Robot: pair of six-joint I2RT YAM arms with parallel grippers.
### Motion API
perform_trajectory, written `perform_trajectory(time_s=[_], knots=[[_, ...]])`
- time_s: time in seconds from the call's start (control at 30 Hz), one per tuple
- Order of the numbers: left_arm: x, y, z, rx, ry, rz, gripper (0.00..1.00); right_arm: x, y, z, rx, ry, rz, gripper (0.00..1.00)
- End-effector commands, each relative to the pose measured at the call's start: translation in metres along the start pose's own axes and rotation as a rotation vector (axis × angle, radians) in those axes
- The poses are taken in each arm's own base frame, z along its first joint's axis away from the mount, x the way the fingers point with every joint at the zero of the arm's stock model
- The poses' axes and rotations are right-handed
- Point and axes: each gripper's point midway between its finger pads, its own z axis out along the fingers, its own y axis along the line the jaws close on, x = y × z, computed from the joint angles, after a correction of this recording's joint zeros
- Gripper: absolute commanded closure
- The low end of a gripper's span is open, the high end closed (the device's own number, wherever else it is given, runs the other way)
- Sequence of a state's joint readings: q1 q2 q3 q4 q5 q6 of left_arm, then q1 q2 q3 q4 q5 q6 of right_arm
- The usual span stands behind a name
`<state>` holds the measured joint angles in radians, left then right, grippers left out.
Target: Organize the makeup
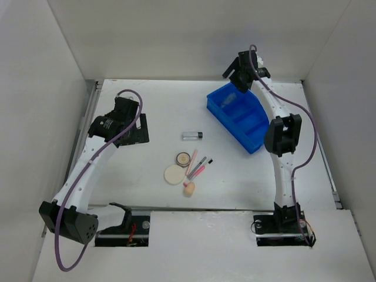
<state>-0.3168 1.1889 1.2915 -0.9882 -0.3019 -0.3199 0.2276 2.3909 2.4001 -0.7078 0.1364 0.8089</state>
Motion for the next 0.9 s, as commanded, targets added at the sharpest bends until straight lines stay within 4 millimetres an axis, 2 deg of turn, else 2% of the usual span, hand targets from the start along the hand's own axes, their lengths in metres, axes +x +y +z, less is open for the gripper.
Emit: perform_trajectory(time_s=[0.0,0.03,0.07,0.13,0.17,0.2,0.23,0.27,0.3,0.33,0.37,0.4,0.43,0.47,0.53,0.57,0.63,0.67,0.7,0.73,0.8,0.83,0.87], knots=[[-0.011,-0.035,-0.010,0.146,0.000,0.101,0.00,-0.032,0.026,-0.041,-0.081,-0.059,-0.016,0.14],[-0.018,-0.045,-0.015,0.166,-0.014,0.116,0.00,-0.034,0.026,-0.050,-0.085,-0.064,-0.026,0.14],[-0.015,-0.065,-0.010,0.189,0.010,0.200,0.00,-0.040,0.025,-0.071,-0.086,-0.080,-0.051,0.14],[-0.021,-0.088,-0.007,0.207,-0.003,0.270,0.04,-0.048,0.021,-0.094,-0.077,-0.110,-0.058,0.15],[-0.031,-0.103,-0.010,0.231,-0.027,0.297,0.06,-0.053,0.014,-0.105,-0.050,-0.139,-0.068,0.15],[-0.033,-0.115,-0.007,0.240,-0.021,0.331,0.08,-0.042,-0.002,-0.106,-0.013,-0.122,-0.083,0.15],[-0.026,-0.141,0.005,0.261,0.015,0.398,0.11,-0.055,0.000,-0.140,-0.033,-0.166,-0.073,0.15],[-0.035,-0.156,0.002,0.282,-0.008,0.442,0.14,-0.057,-0.004,-0.152,-0.028,-0.185,-0.070,0.15],[-0.036,-0.170,0.008,0.290,-0.007,0.477,0.16,-0.044,-0.026,-0.152,0.030,-0.170,-0.088,0.15],[-0.024,-0.188,0.026,0.281,0.041,0.539,0.16,-0.058,-0.028,-0.182,0.009,-0.222,-0.070,0.15],[-0.032,-0.197,0.030,0.285,0.030,0.549,0.16,-0.055,-0.034,-0.191,0.011,-0.220,-0.071,0.15],[-0.029,-0.207,0.036,0.300,0.043,0.594,0.16,-0.060,-0.048,-0.199,0.034,-0.239,-0.058,0.15],[-0.029,-0.214,0.044,0.298,0.047,0.609,0.16,-0.052,-0.065,-0.200,0.064,-0.222,-0.057,0.15],[-0.025,-0.223,0.059,0.299,0.069,0.631,0.16,-0.058,-0.073,-0.222,0.060,-0.246,-0.043,0.15],[-0.025,-0.233,0.070,0.322,0.068,0.680,0.16,-0.053,-0.104,-0.229,0.091,-0.218,-0.016,0.15],[-0.021,-0.237,0.080,0.315,0.086,0.702,0.16,-0.058,-0.108,-0.247,0.070,-0.241,-0.014,0.15],[-0.022,-0.245,0.091,0.318,0.078,0.731,0.16,-0.059,-0.123,-0.259,0.061,-0.239,0.002,0.15],[-0.022,-0.247,0.096,0.318,0.079,0.751,0.16,-0.051,-0.134,-0.260,0.081,-0.217,-0.009,0.15],[-0.014,-0.247,0.108,0.308,0.106,0.796,0.16,-0.050,-0.135,-0.272,0.071,-0.230,-0.007,0.15],[-0.019,-0.253,0.111,0.315,0.087,0.805,0.16,-0.049,-0.143,-0.276,0.085,-0.230,-0.012,0.15],[-0.013,-0.257,0.126,0.308,0.111,0.839,0.16,-0.046,-0.150,-0.285,0.092,-0.233,-0.018,0.15],[-0.019,-0.261,0.129,0.301,0.091,0.843,0.16,-0.040,-0.155,-0.282,0.109,-0.214,-0.031,0.15],[-0.019,-0.263,0.132,0.301,0.092,0.843,0.16,-0.039,-0.155,-0.287,0.105,-0.219,-0.030,0.15]])
